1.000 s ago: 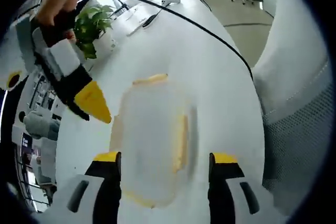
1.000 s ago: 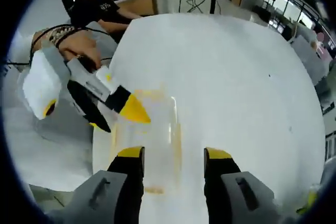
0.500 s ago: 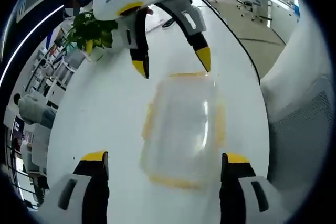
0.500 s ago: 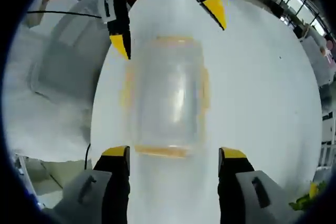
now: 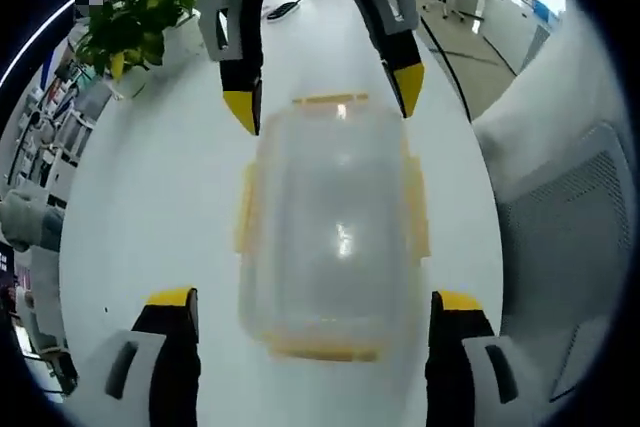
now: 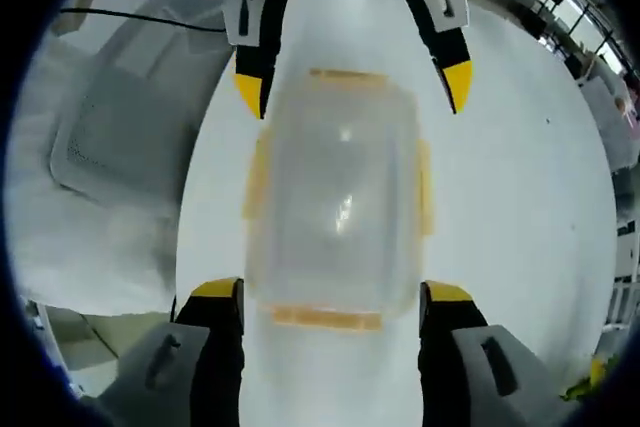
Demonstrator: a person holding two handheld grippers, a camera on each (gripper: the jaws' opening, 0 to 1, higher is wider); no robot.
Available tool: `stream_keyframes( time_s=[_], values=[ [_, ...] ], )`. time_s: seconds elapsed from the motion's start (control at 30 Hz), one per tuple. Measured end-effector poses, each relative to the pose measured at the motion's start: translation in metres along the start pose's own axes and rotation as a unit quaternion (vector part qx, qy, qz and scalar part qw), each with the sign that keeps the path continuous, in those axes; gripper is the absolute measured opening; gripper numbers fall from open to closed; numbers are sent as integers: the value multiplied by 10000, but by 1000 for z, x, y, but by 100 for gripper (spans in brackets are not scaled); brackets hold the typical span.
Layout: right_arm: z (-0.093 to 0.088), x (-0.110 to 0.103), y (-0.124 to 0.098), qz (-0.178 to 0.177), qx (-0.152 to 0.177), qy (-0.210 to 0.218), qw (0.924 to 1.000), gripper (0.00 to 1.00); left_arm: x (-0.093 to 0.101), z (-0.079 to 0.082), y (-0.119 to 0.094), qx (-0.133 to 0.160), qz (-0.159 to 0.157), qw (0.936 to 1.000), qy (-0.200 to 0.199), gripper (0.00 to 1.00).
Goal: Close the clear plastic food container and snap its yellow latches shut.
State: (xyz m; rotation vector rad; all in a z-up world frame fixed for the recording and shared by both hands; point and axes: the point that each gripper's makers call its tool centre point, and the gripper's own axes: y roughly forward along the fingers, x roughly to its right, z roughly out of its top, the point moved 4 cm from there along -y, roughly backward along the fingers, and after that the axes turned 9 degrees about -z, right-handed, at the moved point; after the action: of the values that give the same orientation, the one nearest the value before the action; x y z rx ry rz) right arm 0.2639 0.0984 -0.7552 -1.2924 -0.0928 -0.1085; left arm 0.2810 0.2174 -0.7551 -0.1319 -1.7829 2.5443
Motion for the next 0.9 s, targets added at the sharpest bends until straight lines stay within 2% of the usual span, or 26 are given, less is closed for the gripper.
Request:
stream_keyframes(
  time_s=[0.07,0.2,0.27,0.33,0.63,0.9],
  values=[
    [-1,0,2,-38,-24,-22,10000,69,0,0,2,-51,-40,10000,42,85],
    [-2,1,4,-26,-8,44,10000,70,2,0,5,-125,-147,9998,47,83],
    [-1,0,5,-67,27,61,10000,70,10,-1,7,-176,-403,9989,150,74],
    [-1,0,6,-79,92,50,9999,70,7,-1,7,-190,-255,9994,141,73],
    [3,0,6,-75,69,69,9999,70,8,-3,6,-225,-294,9992,152,73],
    [25,1,13,-68,144,94,9998,70,8,-24,-1,-440,-276,9985,194,73]
  ],
)
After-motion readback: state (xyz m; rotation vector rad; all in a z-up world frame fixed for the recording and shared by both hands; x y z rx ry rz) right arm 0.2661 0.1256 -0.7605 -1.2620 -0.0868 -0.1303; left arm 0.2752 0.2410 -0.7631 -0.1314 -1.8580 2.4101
